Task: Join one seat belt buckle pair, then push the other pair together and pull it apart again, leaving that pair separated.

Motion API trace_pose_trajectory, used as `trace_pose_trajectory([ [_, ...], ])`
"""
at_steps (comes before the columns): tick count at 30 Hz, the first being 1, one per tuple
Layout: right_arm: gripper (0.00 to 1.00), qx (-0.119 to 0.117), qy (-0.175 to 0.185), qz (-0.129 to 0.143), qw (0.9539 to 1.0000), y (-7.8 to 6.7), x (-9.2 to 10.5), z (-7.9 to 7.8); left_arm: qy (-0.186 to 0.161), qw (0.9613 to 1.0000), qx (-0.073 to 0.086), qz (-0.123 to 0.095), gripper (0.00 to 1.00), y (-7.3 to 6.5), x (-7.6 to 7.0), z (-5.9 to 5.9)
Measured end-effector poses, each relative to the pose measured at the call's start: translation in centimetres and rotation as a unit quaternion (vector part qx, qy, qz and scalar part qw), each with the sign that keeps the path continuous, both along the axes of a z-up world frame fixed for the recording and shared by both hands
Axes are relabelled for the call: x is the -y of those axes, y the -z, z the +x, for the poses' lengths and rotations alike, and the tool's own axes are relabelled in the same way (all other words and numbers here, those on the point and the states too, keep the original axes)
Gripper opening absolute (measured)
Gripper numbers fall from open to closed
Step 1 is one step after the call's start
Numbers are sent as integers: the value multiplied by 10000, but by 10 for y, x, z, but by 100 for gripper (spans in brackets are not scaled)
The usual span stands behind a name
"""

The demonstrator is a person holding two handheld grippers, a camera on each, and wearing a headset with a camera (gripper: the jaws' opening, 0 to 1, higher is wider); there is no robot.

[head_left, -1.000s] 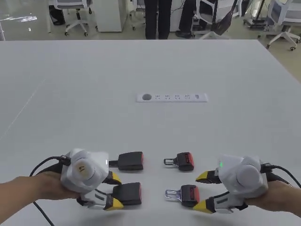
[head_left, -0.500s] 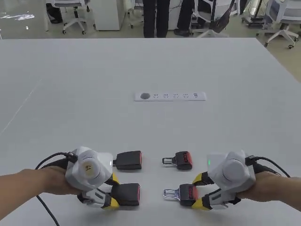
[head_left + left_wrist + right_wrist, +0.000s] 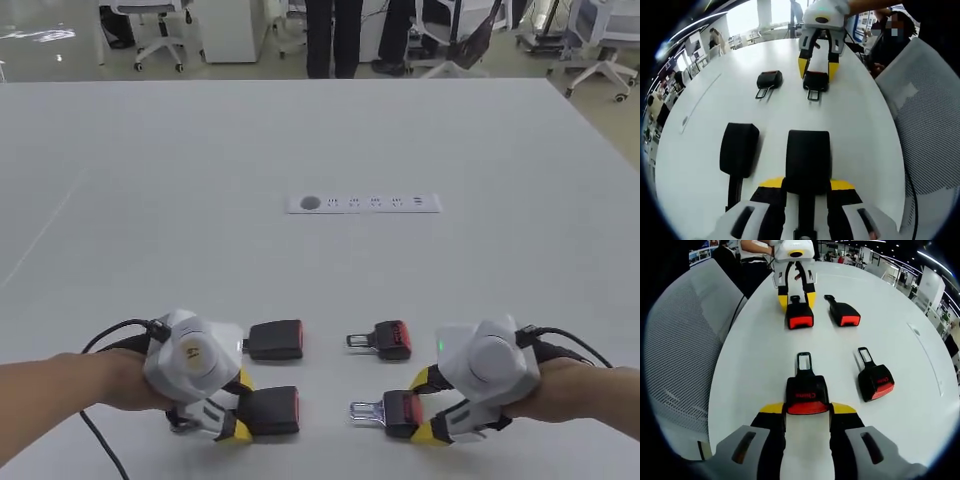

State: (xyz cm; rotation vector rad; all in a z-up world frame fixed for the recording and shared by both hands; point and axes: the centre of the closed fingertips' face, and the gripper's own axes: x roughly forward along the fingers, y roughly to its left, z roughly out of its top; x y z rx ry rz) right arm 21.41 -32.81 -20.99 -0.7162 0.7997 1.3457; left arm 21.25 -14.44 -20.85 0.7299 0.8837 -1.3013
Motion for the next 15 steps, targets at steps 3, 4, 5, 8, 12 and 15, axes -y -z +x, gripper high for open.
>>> trace_pose_trajectory([
  [3,32,-14,9,3,10000,0,0,0,-10,10000,-18,25,32,0,0,0],
  [4,32,-16,13,3,10000,0,0,0,8,10000,-20,41,32,0,0,0],
  [5,32,-17,13,3,10000,0,0,0,31,10000,-23,65,32,0,0,0],
  [8,32,-18,12,-1,10000,0,0,0,41,9999,-36,101,32,0,-1,0],
  [12,31,-9,6,-8,10000,1,0,1,8,9999,-50,117,32,0,0,-1],
  [15,31,-9,17,-8,10000,2,0,2,0,9999,-53,123,32,0,0,0],
])
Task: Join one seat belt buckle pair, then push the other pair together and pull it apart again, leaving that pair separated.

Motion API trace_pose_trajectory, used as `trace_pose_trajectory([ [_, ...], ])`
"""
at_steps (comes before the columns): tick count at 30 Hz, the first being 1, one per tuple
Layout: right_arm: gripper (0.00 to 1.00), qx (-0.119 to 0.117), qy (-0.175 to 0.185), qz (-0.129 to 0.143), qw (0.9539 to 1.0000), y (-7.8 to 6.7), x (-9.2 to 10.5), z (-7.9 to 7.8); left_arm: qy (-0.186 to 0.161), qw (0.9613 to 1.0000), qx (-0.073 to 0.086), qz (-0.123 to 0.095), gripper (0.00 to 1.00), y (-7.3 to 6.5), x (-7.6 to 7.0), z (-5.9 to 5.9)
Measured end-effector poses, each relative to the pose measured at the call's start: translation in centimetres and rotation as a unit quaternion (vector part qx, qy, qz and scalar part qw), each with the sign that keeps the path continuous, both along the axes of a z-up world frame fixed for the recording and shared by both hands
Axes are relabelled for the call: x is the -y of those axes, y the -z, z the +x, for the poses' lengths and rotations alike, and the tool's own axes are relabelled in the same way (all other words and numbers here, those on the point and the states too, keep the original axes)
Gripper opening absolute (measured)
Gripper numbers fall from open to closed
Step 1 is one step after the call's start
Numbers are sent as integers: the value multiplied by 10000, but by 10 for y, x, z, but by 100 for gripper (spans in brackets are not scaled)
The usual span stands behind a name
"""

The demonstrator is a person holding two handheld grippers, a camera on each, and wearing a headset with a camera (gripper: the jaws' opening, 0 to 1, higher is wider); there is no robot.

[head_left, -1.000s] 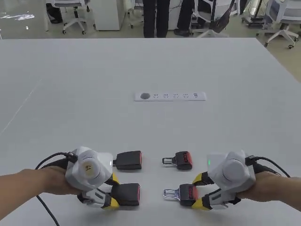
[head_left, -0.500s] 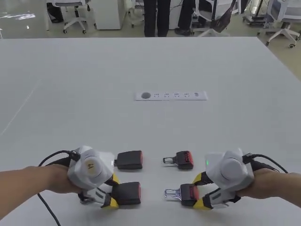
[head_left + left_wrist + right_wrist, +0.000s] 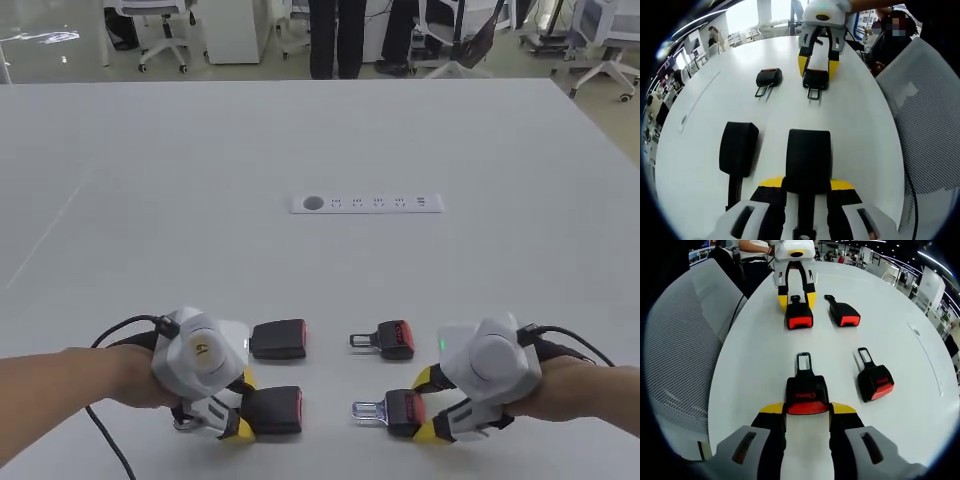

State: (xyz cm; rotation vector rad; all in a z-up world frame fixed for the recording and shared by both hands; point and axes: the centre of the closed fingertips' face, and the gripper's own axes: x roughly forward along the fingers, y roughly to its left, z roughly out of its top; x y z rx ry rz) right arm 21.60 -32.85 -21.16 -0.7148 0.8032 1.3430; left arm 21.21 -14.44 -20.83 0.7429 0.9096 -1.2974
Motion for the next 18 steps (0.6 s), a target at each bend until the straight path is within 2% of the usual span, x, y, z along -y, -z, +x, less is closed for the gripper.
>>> trace_pose_trajectory([
  [18,31,29,-126,-33,9999,-4,-10,-2,67,9999,-4,102,32,3,-3,2],
])
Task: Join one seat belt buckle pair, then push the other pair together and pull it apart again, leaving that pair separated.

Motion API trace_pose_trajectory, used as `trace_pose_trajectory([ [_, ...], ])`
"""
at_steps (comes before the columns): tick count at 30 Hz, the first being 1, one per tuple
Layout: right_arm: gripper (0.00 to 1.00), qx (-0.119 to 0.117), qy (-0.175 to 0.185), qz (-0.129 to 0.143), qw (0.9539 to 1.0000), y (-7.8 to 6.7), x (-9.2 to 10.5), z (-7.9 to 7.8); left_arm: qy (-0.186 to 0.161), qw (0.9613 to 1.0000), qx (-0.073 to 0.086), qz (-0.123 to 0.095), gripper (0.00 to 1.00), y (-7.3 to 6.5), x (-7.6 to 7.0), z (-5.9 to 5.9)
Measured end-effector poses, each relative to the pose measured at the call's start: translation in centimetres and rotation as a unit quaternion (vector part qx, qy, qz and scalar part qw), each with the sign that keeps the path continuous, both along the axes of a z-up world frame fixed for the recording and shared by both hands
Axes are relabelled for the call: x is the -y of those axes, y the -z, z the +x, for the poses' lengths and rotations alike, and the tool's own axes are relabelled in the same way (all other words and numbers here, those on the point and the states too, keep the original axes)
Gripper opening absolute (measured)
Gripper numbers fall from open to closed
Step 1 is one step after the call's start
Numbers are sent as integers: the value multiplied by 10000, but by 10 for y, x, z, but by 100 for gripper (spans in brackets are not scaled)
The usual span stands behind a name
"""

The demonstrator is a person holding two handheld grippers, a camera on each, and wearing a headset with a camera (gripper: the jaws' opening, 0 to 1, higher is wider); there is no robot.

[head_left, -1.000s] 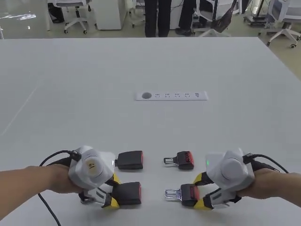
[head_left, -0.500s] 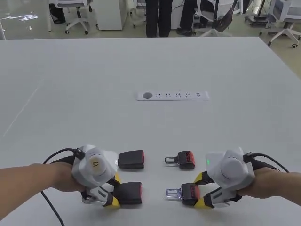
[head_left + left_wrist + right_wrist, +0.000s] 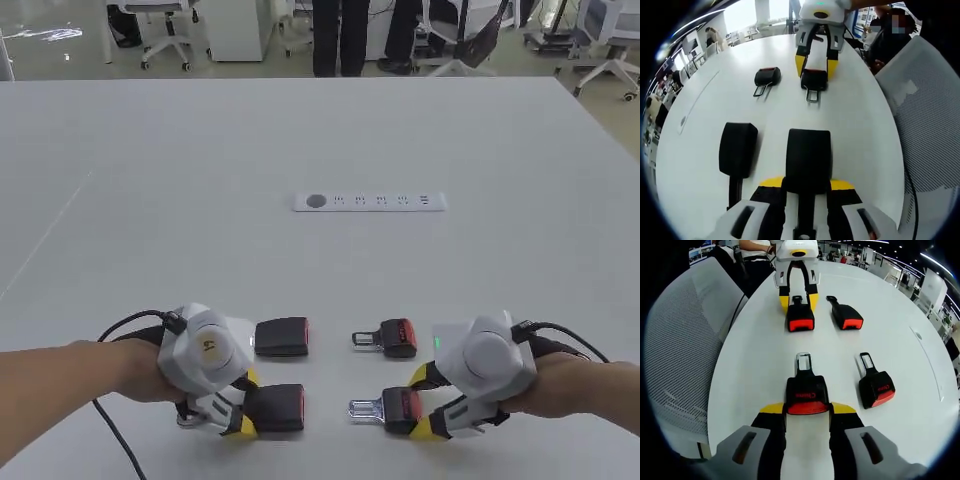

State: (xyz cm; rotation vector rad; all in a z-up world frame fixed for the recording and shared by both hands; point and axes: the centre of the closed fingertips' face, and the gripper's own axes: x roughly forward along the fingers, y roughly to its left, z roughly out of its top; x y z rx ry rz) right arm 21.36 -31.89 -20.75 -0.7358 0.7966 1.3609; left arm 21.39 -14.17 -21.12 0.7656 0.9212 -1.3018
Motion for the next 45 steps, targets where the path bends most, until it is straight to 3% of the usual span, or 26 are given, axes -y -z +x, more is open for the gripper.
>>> trace_pose_trajectory([
  [28,31,-57,-173,76,9998,-1,-32,4,44,10000,-11,73,32,-2,2,-2],
  [45,31,-156,-100,232,9996,0,-53,5,51,9999,-19,112,32,-1,1,-2],
])
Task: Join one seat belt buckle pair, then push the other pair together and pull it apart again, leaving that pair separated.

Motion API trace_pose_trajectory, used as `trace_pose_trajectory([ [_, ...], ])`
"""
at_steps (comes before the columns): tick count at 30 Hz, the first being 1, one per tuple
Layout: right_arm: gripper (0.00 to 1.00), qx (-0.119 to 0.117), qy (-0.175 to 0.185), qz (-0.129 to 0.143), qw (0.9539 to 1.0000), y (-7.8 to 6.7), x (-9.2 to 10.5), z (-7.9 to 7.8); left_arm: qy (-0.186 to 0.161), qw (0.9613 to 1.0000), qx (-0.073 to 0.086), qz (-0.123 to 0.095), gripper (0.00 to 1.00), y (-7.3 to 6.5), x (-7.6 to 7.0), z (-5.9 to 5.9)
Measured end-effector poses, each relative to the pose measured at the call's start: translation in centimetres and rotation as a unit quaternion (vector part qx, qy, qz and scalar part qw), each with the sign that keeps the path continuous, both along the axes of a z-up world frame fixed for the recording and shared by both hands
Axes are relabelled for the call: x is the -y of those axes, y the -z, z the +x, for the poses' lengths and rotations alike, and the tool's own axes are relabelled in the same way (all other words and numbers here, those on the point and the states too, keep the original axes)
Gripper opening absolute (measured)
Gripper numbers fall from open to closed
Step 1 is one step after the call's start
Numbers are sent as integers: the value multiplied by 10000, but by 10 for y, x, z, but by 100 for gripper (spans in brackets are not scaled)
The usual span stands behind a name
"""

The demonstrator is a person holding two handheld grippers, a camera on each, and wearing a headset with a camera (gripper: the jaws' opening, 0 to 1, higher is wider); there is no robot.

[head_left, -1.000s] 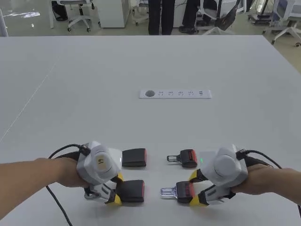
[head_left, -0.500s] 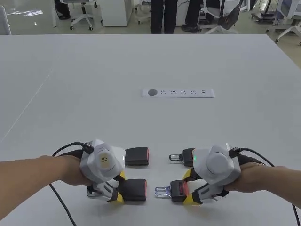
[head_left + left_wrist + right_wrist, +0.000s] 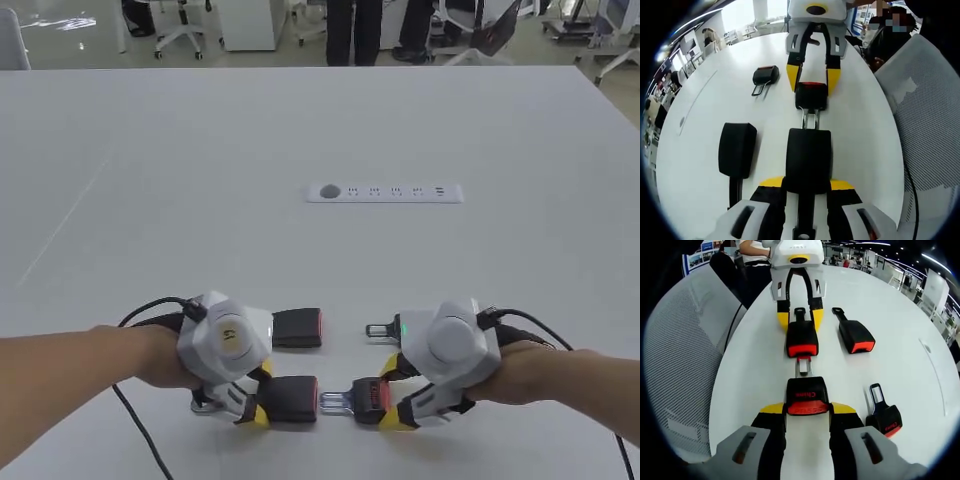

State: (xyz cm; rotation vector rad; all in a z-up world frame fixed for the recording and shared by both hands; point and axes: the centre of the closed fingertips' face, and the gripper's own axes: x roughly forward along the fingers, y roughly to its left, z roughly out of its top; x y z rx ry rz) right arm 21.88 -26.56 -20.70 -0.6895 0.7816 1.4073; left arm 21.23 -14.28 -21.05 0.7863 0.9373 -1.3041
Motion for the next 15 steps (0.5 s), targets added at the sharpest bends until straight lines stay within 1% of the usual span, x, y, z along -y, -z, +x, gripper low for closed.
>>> trace_pose_trajectory([
  [6,31,-5,-17,14,10000,-1,-5,-2,-17,10000,-3,3,32,1,0,0],
  [15,31,-2,-54,14,10000,-1,-11,-2,-19,10000,-7,5,32,0,1,0],
])
